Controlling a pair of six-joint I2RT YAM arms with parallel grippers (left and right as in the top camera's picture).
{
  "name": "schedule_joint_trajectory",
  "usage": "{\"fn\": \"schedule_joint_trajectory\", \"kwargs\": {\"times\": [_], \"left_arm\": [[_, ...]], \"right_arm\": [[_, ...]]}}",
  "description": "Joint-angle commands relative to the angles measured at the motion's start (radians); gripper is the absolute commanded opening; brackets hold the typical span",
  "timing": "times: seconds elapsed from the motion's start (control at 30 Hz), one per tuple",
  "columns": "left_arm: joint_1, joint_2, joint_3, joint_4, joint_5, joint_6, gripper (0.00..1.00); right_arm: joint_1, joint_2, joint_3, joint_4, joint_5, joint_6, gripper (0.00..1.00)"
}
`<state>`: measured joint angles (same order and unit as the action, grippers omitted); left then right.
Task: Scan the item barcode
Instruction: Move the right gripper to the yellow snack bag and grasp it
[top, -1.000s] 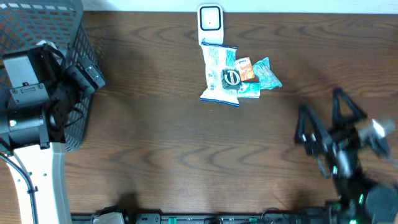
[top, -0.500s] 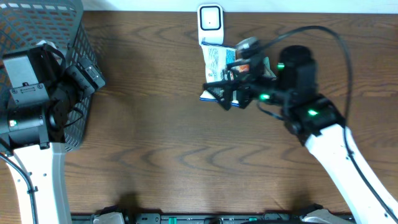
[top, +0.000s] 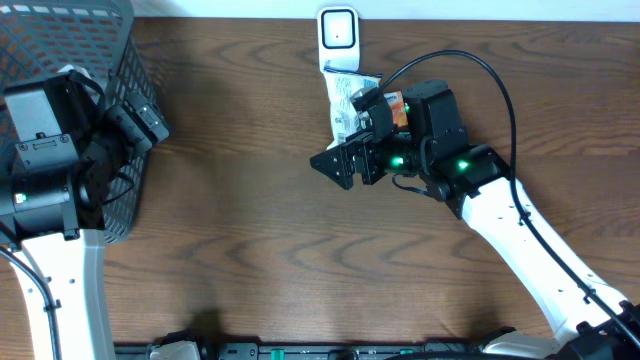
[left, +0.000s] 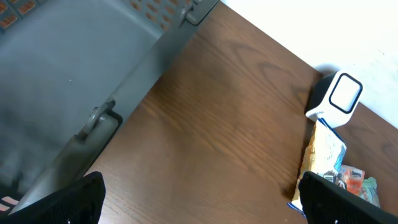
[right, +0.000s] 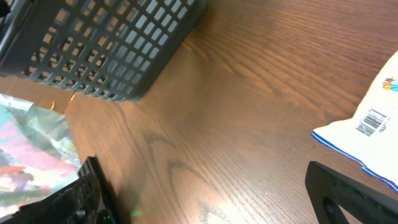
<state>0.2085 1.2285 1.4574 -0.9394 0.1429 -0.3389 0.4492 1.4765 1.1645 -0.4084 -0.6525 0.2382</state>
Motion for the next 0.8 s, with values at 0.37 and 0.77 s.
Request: {"fn": "schedule_joint_trajectory", "kwargs": {"times": [0.37,0.77], "left_arm": [[0.005,0.0,0.002,-0.003,-0.01,0.013,0.98],[0.005,0.0,0.002,-0.003,-0.01,0.013,0.98]], "right_arm": [[0.011,0.079,0.018,0.009,0.179,0.027,0.71],[0.009,0.174,0.018,0.216,0.465,0.15,0.01]]}}
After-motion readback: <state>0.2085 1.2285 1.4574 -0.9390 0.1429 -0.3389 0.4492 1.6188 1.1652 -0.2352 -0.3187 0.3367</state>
